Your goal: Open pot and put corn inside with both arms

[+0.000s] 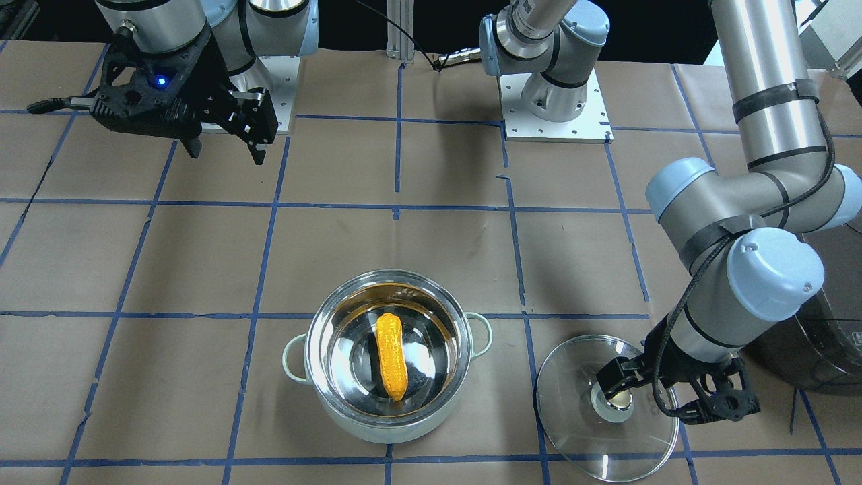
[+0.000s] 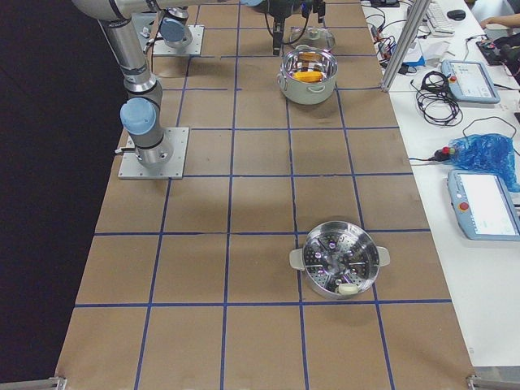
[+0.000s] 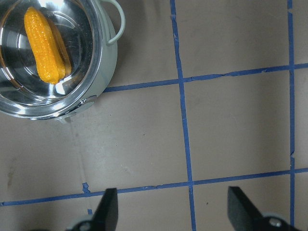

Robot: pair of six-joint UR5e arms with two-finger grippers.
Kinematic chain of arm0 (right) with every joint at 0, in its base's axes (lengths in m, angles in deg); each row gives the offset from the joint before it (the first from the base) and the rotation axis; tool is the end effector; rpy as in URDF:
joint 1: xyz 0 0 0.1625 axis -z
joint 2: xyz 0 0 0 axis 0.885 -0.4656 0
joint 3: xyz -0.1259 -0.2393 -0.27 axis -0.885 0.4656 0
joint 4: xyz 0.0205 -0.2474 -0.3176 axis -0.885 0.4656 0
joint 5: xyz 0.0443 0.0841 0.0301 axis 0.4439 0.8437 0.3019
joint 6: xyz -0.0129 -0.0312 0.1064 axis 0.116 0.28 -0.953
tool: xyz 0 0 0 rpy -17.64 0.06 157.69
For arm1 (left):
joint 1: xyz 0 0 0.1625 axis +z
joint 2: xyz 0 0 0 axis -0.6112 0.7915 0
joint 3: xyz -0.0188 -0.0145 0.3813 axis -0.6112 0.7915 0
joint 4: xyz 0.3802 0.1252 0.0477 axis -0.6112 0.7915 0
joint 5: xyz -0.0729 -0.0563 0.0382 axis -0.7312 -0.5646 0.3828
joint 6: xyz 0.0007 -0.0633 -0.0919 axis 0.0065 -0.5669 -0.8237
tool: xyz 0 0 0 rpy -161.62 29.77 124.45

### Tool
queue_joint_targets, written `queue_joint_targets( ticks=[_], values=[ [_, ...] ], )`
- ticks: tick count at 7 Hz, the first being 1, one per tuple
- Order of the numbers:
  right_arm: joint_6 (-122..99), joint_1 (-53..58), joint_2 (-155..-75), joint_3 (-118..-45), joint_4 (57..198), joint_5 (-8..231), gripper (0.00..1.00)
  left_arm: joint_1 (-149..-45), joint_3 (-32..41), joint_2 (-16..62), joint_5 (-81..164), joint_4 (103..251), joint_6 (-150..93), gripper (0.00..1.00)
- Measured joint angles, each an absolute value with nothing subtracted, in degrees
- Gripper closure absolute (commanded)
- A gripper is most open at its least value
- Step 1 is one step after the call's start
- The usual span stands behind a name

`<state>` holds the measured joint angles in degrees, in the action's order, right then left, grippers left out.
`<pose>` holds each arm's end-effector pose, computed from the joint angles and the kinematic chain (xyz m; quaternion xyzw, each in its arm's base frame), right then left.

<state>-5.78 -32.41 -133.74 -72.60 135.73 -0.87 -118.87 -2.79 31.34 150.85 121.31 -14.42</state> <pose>0.1738 -0.4732 0.4618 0.0552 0.9984 0.0069 0.0054 -0.0371 -0.6595 0.2647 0.0824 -0.9942 0.0677 0.0148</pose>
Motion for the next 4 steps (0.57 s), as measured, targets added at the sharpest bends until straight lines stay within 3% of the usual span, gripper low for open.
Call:
queue_joint_targets(
  ticks=[4],
  values=[
    [-5.37, -32.44, -133.97, -73.51, 138.77, -1.09, 0.0, -124.93, -2.78, 14.48, 154.98, 140.36, -16.88, 0.0]
  ],
)
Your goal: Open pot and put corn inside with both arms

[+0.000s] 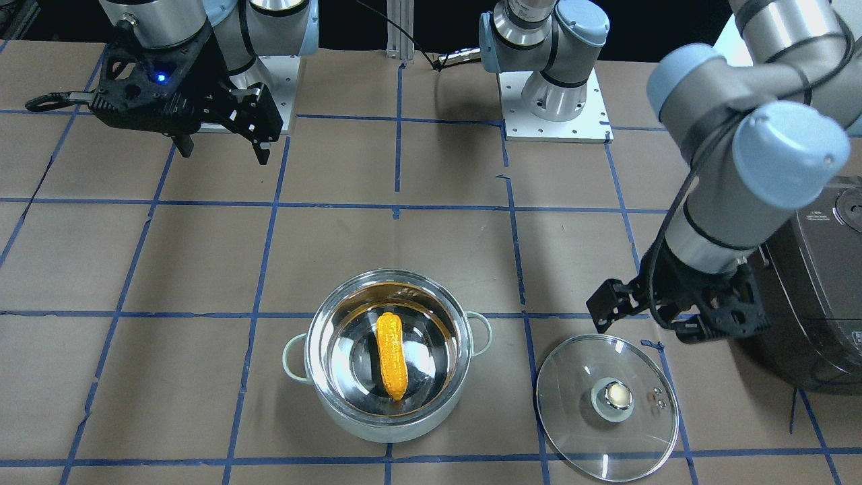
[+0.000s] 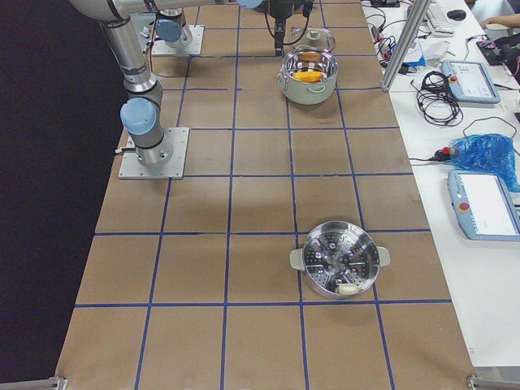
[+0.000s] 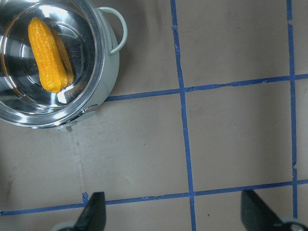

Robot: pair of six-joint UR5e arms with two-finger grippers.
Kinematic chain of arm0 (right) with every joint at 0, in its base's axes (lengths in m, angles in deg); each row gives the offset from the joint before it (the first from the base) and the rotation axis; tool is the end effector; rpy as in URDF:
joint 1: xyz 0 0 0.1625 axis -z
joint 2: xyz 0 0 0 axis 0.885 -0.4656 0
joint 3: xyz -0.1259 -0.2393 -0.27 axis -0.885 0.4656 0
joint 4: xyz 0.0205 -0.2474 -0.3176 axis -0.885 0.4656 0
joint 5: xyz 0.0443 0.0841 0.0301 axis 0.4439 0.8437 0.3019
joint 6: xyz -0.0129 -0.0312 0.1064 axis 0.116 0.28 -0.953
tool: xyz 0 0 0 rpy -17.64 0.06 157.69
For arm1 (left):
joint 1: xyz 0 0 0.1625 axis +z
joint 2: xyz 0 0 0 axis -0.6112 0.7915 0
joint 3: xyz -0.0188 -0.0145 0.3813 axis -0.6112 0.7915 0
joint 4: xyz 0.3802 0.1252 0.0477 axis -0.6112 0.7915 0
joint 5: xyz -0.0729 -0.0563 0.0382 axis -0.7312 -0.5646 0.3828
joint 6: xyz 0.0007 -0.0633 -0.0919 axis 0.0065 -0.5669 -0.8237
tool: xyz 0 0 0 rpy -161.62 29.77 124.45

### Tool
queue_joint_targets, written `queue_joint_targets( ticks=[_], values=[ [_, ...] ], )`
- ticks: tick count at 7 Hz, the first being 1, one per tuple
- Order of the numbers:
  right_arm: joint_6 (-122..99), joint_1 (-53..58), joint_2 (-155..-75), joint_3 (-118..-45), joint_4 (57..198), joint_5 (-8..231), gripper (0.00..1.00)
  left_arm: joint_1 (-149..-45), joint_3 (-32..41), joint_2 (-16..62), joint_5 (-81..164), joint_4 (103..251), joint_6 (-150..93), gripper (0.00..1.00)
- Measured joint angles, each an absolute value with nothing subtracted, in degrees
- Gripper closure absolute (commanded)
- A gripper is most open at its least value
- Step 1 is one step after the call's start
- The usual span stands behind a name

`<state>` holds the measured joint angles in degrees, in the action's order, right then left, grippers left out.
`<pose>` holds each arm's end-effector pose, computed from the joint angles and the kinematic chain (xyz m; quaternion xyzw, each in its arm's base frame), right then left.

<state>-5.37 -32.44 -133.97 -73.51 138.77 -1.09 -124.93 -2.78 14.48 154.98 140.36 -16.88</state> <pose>0.1739 -0.4765 0.4615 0.0512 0.9986 -0.0138 0.0062 -0.1025 -0.5671 0.4062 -0.0533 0.9973 -0.0474 0.0163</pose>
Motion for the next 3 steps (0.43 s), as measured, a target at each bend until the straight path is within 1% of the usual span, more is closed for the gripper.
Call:
queue_joint_targets(
  ticks=[3],
  values=[
    [-5.37, -32.82, -133.9, -73.55, 139.22, -1.04, 0.0, -128.55, -2.33, 9.46, 157.27, 147.94, -16.94, 0.0]
  ],
)
